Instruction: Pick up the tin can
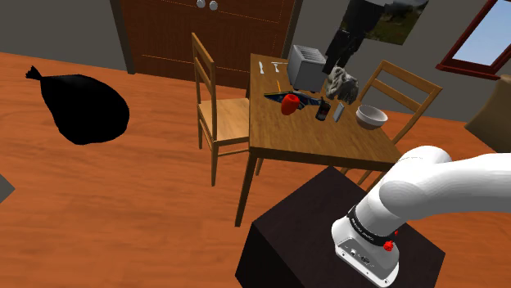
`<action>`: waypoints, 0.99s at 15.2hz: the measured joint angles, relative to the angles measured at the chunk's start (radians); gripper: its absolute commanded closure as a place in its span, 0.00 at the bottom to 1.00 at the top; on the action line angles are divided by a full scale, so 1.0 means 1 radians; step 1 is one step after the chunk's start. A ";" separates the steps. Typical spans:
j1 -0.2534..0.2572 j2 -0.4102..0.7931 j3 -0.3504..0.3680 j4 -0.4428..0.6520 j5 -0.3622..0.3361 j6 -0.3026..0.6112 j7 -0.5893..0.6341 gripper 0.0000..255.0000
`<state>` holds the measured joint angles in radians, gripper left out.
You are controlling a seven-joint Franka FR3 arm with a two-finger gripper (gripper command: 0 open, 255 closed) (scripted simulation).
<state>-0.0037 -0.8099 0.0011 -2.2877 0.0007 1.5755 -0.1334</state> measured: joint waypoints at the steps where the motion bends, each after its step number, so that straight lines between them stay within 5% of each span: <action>1: 0.000 0.000 0.000 0.000 0.000 0.000 0.000 0.00; 15: -0.076 0.156 -0.228 -0.140 -0.131 0.305 -0.221 0.00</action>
<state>-0.0794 -0.6543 -0.2266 -2.4280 -0.1308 1.8802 -0.3539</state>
